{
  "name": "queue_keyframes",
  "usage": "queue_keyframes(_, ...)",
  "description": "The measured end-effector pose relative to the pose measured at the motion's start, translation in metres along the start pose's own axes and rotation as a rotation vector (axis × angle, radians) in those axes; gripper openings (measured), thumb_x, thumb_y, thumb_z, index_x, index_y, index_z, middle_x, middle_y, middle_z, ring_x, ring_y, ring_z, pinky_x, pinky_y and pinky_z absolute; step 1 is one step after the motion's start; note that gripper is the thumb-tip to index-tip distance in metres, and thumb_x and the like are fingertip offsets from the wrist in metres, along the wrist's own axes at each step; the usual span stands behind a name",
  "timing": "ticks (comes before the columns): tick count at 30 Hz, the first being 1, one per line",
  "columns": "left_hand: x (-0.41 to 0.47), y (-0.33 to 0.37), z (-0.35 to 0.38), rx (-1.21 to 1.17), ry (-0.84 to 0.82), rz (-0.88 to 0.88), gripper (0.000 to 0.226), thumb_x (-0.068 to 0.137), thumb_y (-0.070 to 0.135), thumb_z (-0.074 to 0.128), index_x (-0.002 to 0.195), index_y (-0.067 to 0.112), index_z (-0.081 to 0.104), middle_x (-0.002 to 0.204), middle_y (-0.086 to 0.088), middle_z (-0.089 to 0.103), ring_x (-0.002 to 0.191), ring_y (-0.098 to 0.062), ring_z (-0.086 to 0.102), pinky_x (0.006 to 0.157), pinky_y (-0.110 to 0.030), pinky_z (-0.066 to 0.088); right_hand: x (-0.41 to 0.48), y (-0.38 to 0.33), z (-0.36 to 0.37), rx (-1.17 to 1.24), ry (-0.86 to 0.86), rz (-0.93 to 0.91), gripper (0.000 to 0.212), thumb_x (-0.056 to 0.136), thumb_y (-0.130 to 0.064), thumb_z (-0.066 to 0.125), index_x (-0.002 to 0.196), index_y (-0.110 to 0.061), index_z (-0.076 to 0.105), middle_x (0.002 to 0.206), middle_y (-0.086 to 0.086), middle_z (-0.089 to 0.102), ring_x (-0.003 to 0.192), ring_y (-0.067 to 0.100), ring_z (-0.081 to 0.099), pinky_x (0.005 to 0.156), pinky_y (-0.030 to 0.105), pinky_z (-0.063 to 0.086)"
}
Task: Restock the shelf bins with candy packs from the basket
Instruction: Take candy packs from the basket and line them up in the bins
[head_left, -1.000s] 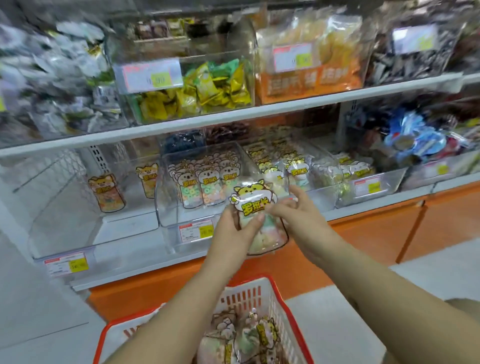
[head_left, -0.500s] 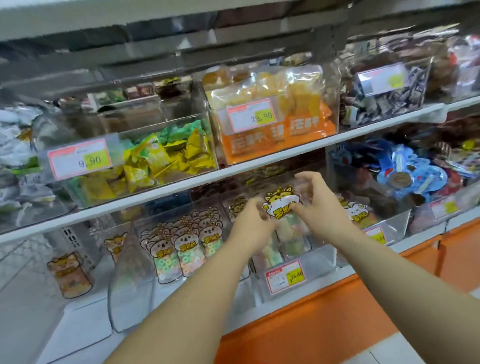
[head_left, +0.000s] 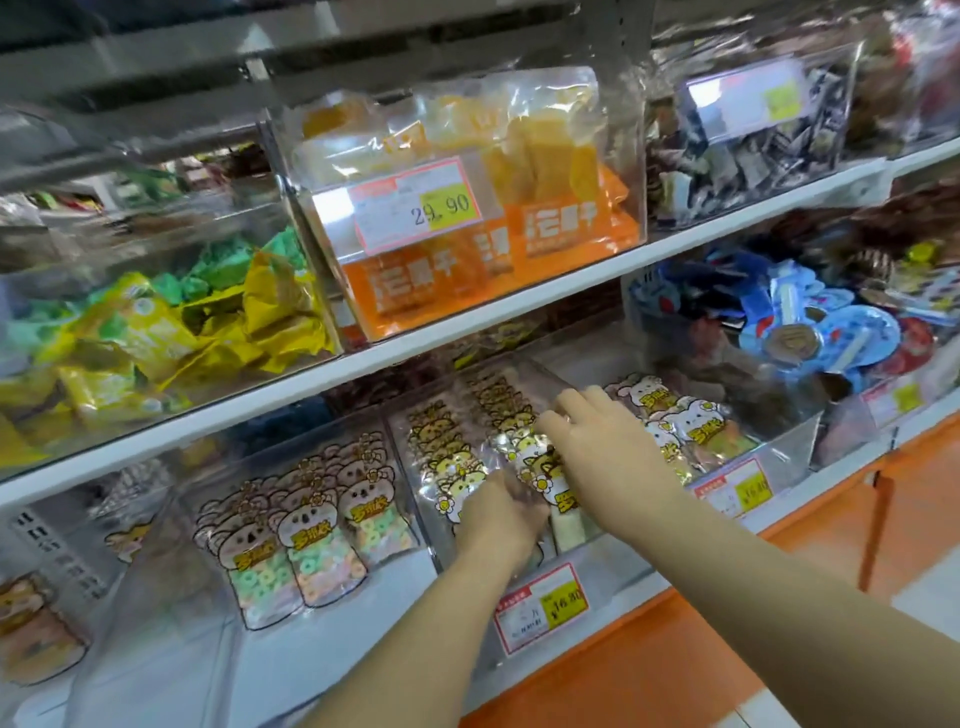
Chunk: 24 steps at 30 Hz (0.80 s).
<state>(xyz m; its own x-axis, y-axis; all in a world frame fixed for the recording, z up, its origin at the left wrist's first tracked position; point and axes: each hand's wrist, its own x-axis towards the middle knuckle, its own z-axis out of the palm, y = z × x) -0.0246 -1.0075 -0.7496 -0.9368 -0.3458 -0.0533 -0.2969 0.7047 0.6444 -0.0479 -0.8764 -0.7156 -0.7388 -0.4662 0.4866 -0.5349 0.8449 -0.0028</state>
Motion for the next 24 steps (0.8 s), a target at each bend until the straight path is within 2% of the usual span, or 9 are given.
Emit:
queue_keyframes(2,0.002,0.001,-0.003,0.016,0.011,0.001,0.012,0.090,0.027,0.068,0.089,0.021,0.058,0.095,-0.003,0.072,0.089,-0.022,0.068,0.077,-0.031,0.054,0.000,-0.003,-0.005,0.035,-0.052,0.064,0.021,0.073,-0.003,0.069,0.086,-0.017,0.058,0.084,0.003,0.055,0.084,0.030,0.057,0.059,0.034,0.043)
queue_keyframes(4,0.002,0.000,-0.007,0.035,0.004,0.008,0.016,0.092,0.033,0.070,0.096,0.021,0.060,0.097,-0.002,0.069,0.091,-0.022,0.067,0.074,-0.029,0.050,-0.003,-0.006,-0.004,0.124,-0.287,0.178,0.007,0.085,-0.011,0.058,0.084,-0.017,0.056,0.081,0.003,0.056,0.082,0.030,0.059,0.066,0.032,0.049)
queue_keyframes(7,-0.001,0.000,-0.012,0.051,-0.019,0.003,0.034,0.093,0.036,0.070,0.118,0.017,0.056,0.110,-0.003,0.067,0.098,-0.022,0.065,0.072,-0.028,0.045,-0.005,-0.002,0.008,0.133,-0.608,0.237,0.005,0.092,-0.013,0.051,0.087,-0.014,0.051,0.100,0.014,0.061,0.084,0.029,0.056,0.071,0.029,0.045)
queue_keyframes(9,-0.002,0.001,-0.013,0.064,-0.051,-0.008,0.042,0.093,0.035,0.069,0.126,0.016,0.052,0.113,-0.004,0.066,0.099,-0.023,0.065,0.068,-0.028,0.042,-0.003,-0.001,0.016,0.139,-0.666,0.252,0.004,0.094,-0.014,0.048,0.091,-0.013,0.050,0.113,0.016,0.062,0.086,0.029,0.054,0.071,0.029,0.042)
queue_keyframes(13,-0.009,0.005,-0.013,0.092,-0.087,0.028,0.030,0.098,0.027,0.061,0.122,0.012,0.054,0.099,-0.002,0.059,0.085,-0.021,0.057,0.060,-0.029,0.040,0.002,0.000,0.022,0.141,-0.689,0.275,0.014,0.097,-0.013,0.043,0.104,-0.008,0.054,0.116,0.017,0.061,0.084,0.029,0.051,0.073,0.030,0.042)
queue_keyframes(16,-0.014,0.003,-0.014,0.072,-0.089,0.036,0.034,0.099,0.020,0.053,0.133,0.015,0.048,0.110,-0.004,0.060,0.091,-0.023,0.061,0.069,-0.030,0.047,0.002,0.001,0.025,0.135,-0.695,0.267,0.018,0.098,-0.012,0.043,0.107,-0.006,0.057,0.115,0.017,0.061,0.084,0.029,0.052,0.072,0.030,0.042)
queue_keyframes(19,-0.016,0.003,-0.020,0.067,-0.032,0.109,0.041,0.099,0.020,0.057,0.138,0.020,0.044,0.115,0.001,0.057,0.095,-0.017,0.058,0.075,-0.029,0.048,0.001,0.004,0.023,0.156,-0.695,0.272,0.021,0.094,-0.010,0.047,0.111,-0.007,0.059,0.116,0.016,0.062,0.094,0.030,0.060,0.074,0.032,0.047)
queue_keyframes(22,-0.006,0.008,-0.027,0.322,0.102,0.347,0.059,0.098,0.021,0.060,0.150,0.026,0.033,0.147,0.001,0.039,0.130,-0.023,0.045,0.104,-0.037,0.044,-0.001,0.006,0.020,0.174,-0.693,0.280,0.028,0.090,-0.011,0.052,0.117,-0.011,0.058,0.117,0.013,0.062,0.103,0.032,0.061,0.082,0.036,0.052)
queue_keyframes(24,0.004,0.011,-0.030,0.484,0.065,0.440,0.068,0.098,0.025,0.060,0.156,0.030,0.025,0.156,0.001,0.032,0.139,-0.026,0.036,0.111,-0.042,0.037,-0.002,0.005,0.018,0.162,-0.718,0.254,0.028,0.092,-0.013,0.051,0.119,-0.010,0.058,0.119,0.013,0.062,0.104,0.031,0.061,0.084,0.036,0.051)
